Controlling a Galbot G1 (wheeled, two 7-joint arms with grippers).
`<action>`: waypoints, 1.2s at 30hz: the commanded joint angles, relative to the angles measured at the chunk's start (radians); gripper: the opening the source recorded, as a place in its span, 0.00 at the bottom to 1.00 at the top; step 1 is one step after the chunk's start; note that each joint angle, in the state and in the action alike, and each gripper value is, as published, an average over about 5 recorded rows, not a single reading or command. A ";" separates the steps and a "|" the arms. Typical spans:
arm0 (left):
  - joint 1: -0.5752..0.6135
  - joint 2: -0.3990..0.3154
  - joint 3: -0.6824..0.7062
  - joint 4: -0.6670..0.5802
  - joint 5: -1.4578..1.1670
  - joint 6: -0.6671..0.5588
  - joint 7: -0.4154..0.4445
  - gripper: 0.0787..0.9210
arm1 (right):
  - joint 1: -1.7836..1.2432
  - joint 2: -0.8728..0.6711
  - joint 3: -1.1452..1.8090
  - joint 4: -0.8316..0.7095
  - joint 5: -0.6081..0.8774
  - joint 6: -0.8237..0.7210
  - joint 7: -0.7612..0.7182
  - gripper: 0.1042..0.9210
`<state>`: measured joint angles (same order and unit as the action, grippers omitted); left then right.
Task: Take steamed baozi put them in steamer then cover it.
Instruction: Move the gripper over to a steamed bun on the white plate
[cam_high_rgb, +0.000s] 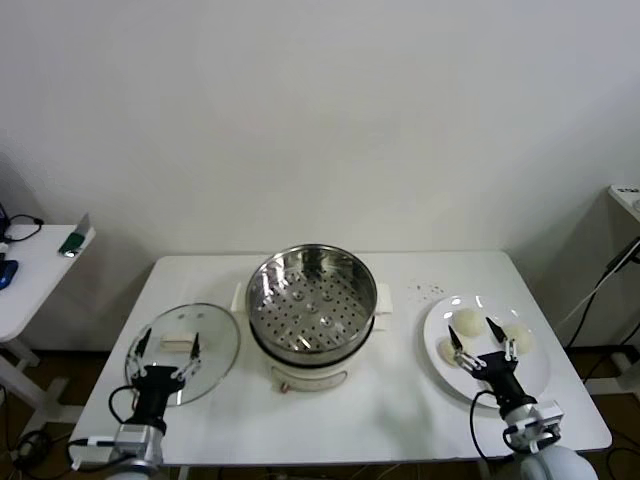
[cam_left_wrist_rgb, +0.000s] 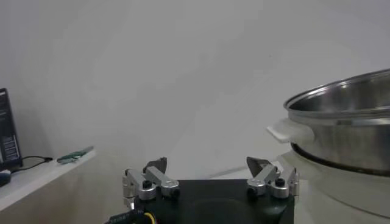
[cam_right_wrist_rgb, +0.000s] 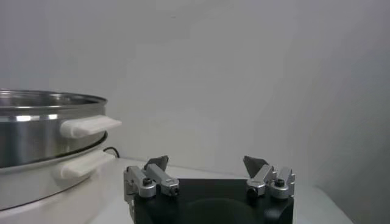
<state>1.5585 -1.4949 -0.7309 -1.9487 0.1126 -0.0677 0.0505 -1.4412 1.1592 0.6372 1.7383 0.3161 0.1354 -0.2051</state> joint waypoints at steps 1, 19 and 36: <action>-0.001 0.000 0.002 0.004 -0.002 0.000 -0.012 0.88 | 0.048 -0.053 0.000 -0.026 -0.056 -0.015 -0.042 0.88; 0.017 0.035 0.024 -0.016 -0.036 -0.001 -0.108 0.88 | 0.696 -0.637 -0.497 -0.416 -0.422 -0.084 -0.825 0.88; 0.040 0.041 0.009 -0.009 -0.042 -0.007 -0.108 0.88 | 1.466 -0.620 -1.325 -0.674 -0.319 -0.085 -0.976 0.88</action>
<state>1.5974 -1.4554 -0.7234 -1.9581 0.0731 -0.0759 -0.0492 -0.3701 0.5631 -0.2693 1.2129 -0.0088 0.0503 -1.0594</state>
